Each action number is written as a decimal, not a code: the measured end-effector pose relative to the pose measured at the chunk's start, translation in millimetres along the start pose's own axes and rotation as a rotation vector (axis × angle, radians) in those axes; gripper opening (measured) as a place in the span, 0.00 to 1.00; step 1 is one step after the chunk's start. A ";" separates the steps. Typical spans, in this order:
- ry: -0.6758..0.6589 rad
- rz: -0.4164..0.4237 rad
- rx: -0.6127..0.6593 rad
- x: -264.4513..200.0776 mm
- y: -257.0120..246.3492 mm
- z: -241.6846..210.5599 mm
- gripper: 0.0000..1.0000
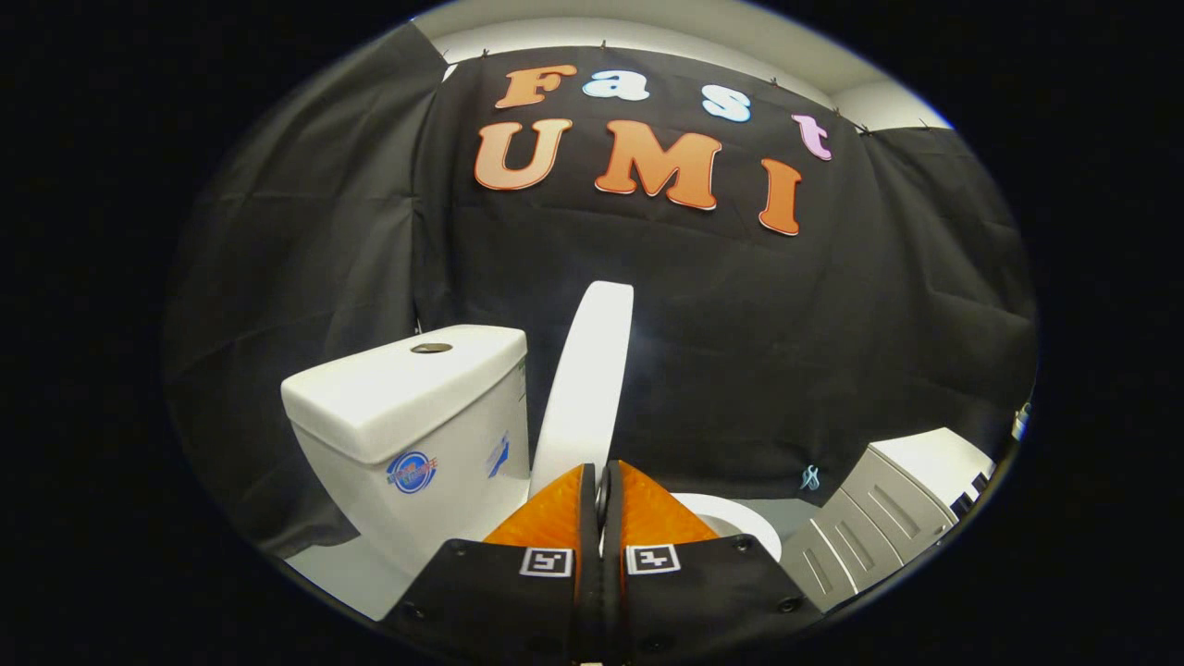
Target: Open the toilet lid.
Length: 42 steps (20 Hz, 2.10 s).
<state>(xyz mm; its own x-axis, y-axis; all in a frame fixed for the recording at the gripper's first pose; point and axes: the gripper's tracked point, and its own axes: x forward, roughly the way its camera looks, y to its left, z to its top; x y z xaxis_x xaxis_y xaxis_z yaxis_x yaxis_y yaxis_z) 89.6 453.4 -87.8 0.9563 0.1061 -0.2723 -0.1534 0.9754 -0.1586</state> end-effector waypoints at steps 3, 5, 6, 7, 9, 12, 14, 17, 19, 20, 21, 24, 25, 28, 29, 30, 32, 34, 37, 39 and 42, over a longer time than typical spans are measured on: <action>-0.003 0.013 0.007 0.8 11.5 2.3 0.08; -0.009 0.020 -0.005 0.8 18.6 5.3 0.08; -0.014 0.026 -0.009 0.7 23.5 6.2 0.07; -0.018 0.031 -0.012 1.0 28.3 6.7 0.07; -0.022 0.038 -0.022 1.2 35.9 8.3 0.08; -0.026 0.055 -0.027 1.2 47.0 8.4 0.08; -0.026 0.065 -0.023 0.3 53.9 10.4 0.08; -0.030 0.082 -0.035 1.9 63.7 11.4 0.08; -0.034 0.088 -0.049 1.0 72.6 11.1 0.07; -0.036 0.087 -0.053 0.4 74.7 11.2 0.08; -0.037 0.088 -0.054 -0.1 77.4 9.4 0.08; -0.036 0.088 -0.062 -0.2 82.6 10.9 0.08; -0.036 0.088 -0.071 0.2 84.8 11.8 0.08; -0.044 0.066 -0.104 -1.8 88.5 11.4 0.08; -0.046 0.058 -0.109 -1.7 88.5 11.0 0.08; -0.045 0.049 -0.110 -4.6 89.3 11.4 0.07; -0.040 0.040 -0.100 -3.2 89.2 11.2 0.08; -0.038 0.041 -0.098 -3.5 90.6 12.7 0.08; -0.033 0.054 -0.095 -2.5 90.7 11.9 0.09; -0.027 0.066 -0.092 -1.9 91.7 14.1 0.16; -0.032 0.082 -0.079 -1.4 88.9 20.8 0.19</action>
<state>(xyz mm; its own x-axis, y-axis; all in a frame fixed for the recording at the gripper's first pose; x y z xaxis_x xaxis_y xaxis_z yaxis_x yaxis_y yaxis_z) 79.9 544.1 -81.8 0.9470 0.1922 -0.2574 -0.2494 0.9449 -0.2118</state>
